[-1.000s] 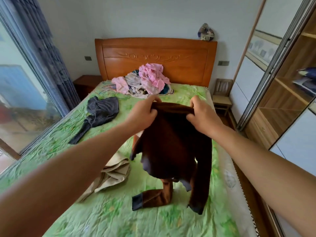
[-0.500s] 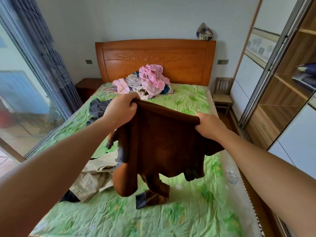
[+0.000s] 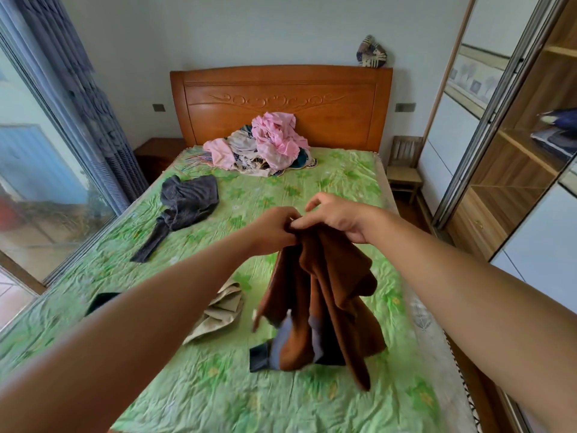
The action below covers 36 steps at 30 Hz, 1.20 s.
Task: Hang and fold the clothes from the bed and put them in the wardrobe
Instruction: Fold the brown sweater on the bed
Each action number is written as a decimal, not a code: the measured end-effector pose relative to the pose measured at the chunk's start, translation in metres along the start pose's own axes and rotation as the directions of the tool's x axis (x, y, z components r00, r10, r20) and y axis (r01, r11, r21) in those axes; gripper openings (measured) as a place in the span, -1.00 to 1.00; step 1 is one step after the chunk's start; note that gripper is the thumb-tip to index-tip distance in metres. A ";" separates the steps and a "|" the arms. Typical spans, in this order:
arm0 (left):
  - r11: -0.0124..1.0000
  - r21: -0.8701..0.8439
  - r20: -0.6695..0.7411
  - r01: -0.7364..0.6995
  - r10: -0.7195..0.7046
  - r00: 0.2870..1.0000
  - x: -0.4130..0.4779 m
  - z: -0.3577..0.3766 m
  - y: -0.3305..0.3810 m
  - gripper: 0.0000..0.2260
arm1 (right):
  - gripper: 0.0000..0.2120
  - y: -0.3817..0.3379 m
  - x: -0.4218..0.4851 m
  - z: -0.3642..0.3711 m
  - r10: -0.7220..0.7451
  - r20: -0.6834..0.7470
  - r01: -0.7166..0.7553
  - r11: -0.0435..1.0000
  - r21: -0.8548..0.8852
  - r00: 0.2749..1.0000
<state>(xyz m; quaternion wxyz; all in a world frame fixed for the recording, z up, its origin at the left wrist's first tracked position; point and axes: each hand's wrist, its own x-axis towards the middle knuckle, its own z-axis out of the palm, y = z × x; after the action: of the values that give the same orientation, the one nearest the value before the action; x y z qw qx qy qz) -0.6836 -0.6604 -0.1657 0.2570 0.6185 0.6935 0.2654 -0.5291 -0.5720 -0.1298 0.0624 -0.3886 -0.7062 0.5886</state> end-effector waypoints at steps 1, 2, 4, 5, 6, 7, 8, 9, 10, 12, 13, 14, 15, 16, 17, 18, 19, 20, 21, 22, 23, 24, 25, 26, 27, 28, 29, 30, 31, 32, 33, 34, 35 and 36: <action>1.000 0.021 -0.076 0.004 -0.002 0.997 0.002 0.005 -0.004 -0.82 | -0.49 0.004 -0.001 -0.006 -0.011 -0.021 0.012 0.998 0.060 1.000; 0.999 -0.041 -0.119 0.023 -0.028 0.992 0.002 0.008 -0.008 -0.86 | -0.47 0.011 -0.003 -0.013 -0.028 -0.027 0.030 0.995 0.095 0.999; 0.962 -0.262 -0.134 0.081 -0.119 0.984 0.004 0.010 -0.010 -0.77 | -0.43 0.030 -0.008 -0.024 -0.049 0.045 0.043 0.991 0.128 0.998; 0.931 -0.349 -0.145 0.107 -0.166 0.975 0.004 0.010 -0.009 -0.73 | -0.42 0.044 -0.010 -0.026 -0.032 0.104 0.020 0.993 0.115 0.994; 0.900 -0.417 -0.158 0.129 -0.212 0.964 0.006 0.007 -0.007 -0.68 | -0.42 0.058 -0.011 -0.022 -0.011 0.138 0.006 0.999 0.040 0.990; 0.872 -0.467 -0.163 0.148 -0.249 0.955 0.008 0.005 -0.004 -0.65 | -0.44 0.072 -0.013 -0.016 0.008 0.131 0.002 0.997 -0.077 0.991; 0.849 -0.503 -0.163 0.162 -0.277 0.947 0.010 0.001 -0.003 -0.62 | -0.49 0.082 -0.012 -0.010 0.002 0.086 0.011 0.989 -0.150 0.996; 0.840 -0.516 -0.165 0.166 -0.288 0.943 0.012 -0.005 -0.001 -0.60 | -0.56 0.090 -0.009 -0.004 -0.022 0.012 0.024 0.988 -0.152 1.000; 0.837 -0.519 -0.160 0.171 -0.292 0.943 0.013 -0.010 -0.001 -0.59 | -0.62 0.094 -0.007 0.001 -0.048 -0.061 0.042 0.994 -0.096 0.997; 0.850 -0.494 -0.134 0.185 -0.284 0.949 0.015 -0.020 -0.006 -0.59 | -0.60 0.087 -0.004 0.006 -0.074 -0.161 0.087 0.993 0.074 0.984; 0.874 -0.446 -0.120 0.192 -0.271 0.955 0.013 -0.026 -0.010 -0.60 | -0.58 0.080 0.000 0.007 -0.086 -0.205 0.116 0.983 0.141 0.975; 0.914 -0.356 -0.109 0.195 -0.248 0.963 0.010 -0.032 -0.017 -0.64 | -0.59 0.071 0.003 0.007 -0.100 -0.257 0.149 0.972 0.181 0.961; 0.954 -0.226 -0.096 0.199 -0.225 0.970 0.006 -0.039 -0.025 -0.68 | -0.65 0.060 0.006 0.008 -0.129 -0.307 0.188 0.967 0.171 0.943; 0.974 -0.101 -0.064 0.203 -0.210 0.976 0.002 -0.045 -0.032 -0.69 | -0.73 0.047 0.009 0.008 -0.180 -0.347 0.227 0.969 0.100 0.920; 0.979 -0.027 -0.001 0.202 -0.202 0.979 -0.001 -0.053 -0.037 -0.65 | -0.81 0.034 0.013 0.009 -0.249 -0.356 0.258 0.966 -0.022 0.901; 0.979 -0.043 0.102 0.200 -0.195 0.976 -0.005 -0.058 -0.039 -0.58 | -0.92 0.022 0.016 0.011 -0.308 -0.329 0.275 0.951 -0.145 0.893; 0.968 -0.146 0.217 0.205 -0.171 0.961 -0.008 -0.061 -0.038 -0.52 | -0.95 0.011 0.019 0.014 -0.355 -0.292 0.289 0.925 -0.245 0.888; 0.941 -0.267 0.303 0.209 -0.124 0.945 -0.009 -0.062 -0.034 -0.49 | -0.90 0.001 0.024 0.019 -0.380 -0.266 0.297 0.906 -0.303 0.886; 0.916 -0.348 0.324 0.198 -0.080 0.943 -0.007 -0.061 -0.030 -0.48 | -0.84 -0.009 0.028 0.024 -0.380 -0.255 0.291 0.900 -0.326 0.889; 0.912 -0.371 0.289 0.175 -0.066 0.955 -0.004 -0.057 -0.027 -0.49 | -0.78 -0.018 0.032 0.030 -0.368 -0.257 0.275 0.901 -0.334 0.894; 0.927 -0.345 0.210 0.147 -0.076 0.975 -0.001 -0.054 -0.026 -0.56 | -0.72 -0.025 0.035 0.035 -0.358 -0.255 0.262 0.902 -0.342 0.898; 0.960 -0.260 0.102 0.105 -0.081 0.992 0.003 -0.052 -0.028 -0.67 | -0.66 -0.030 0.038 0.038 -0.352 -0.249 0.254 0.901 -0.352 0.902; 0.990 -0.130 0.017 0.055 -0.054 0.998 0.007 -0.052 -0.030 -0.80 | -0.61 -0.032 0.042 0.041 -0.348 -0.245 0.249 0.901 -0.356 0.905; 1.000 -0.006 -0.018 0.014 -0.014 1.000 0.010 -0.054 -0.035 -0.87 | -0.58 -0.031 0.046 0.041 -0.341 -0.246 0.246 0.905 -0.347 0.907; 0.998 0.062 -0.020 -0.003 0.004 1.000 0.012 -0.056 -0.040 -0.86 | -0.55 -0.027 0.049 0.041 -0.331 -0.248 0.243 0.913 -0.328 0.910; 0.997 0.072 -0.021 0.011 -0.010 1.000 0.014 -0.058 -0.046 -0.84 | -0.54 -0.020 0.051 0.041 -0.318 -0.244 0.239 0.923 -0.302 0.916; 0.998 0.051 -0.038 0.035 -0.033 0.999 0.015 -0.060 -0.052 -0.82 | -0.55 -0.010 0.053 0.043 -0.297 -0.229 0.231 0.933 -0.276 0.927; 0.998 0.021 -0.065 0.054 -0.053 0.996 0.015 -0.062 -0.057 -0.80 | -0.55 0.003 0.055 0.047 -0.265 -0.199 0.212 0.944 -0.251 0.944; 0.997 -0.025 -0.088 0.074 -0.076 0.993 0.016 -0.063 -0.062 -0.77 | -0.55 0.018 0.057 0.053 -0.220 -0.155 0.179 0.954 -0.240 0.963; 0.991 -0.095 -0.099 0.099 -0.108 0.989 0.017 -0.065 -0.067 -0.75 | -0.52 0.035 0.060 0.060 -0.162 -0.104 0.130 0.957 -0.259 0.981; 0.976 -0.176 -0.100 0.127 -0.146 0.984 0.018 -0.069 -0.070 -0.72 | -0.50 0.051 0.063 0.069 -0.101 -0.070 0.075 0.949 -0.306 0.992; 0.958 -0.245 -0.101 0.151 -0.180 0.978 0.018 -0.074 -0.073 -0.68 | -0.51 0.066 0.067 0.077 -0.047 -0.069 0.020 0.937 -0.349 0.997; 0.940 -0.297 -0.099 0.170 -0.207 0.973 0.019 -0.081 -0.076 -0.63 | -0.55 0.079 0.071 0.083 -0.012 -0.101 -0.026 0.929 -0.368 0.995; 0.923 -0.339 -0.088 0.180 -0.222 0.971 0.019 -0.090 -0.078 -0.58 | -0.63 0.088 0.076 0.089 0.008 -0.143 -0.059 0.933 -0.354 0.990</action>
<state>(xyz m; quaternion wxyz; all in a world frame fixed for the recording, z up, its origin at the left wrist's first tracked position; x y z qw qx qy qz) -0.8037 -0.6537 -0.1548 0.3385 0.4747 0.7141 0.3875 -0.5880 -0.5938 -0.2620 0.0298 -0.4454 -0.7887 0.4228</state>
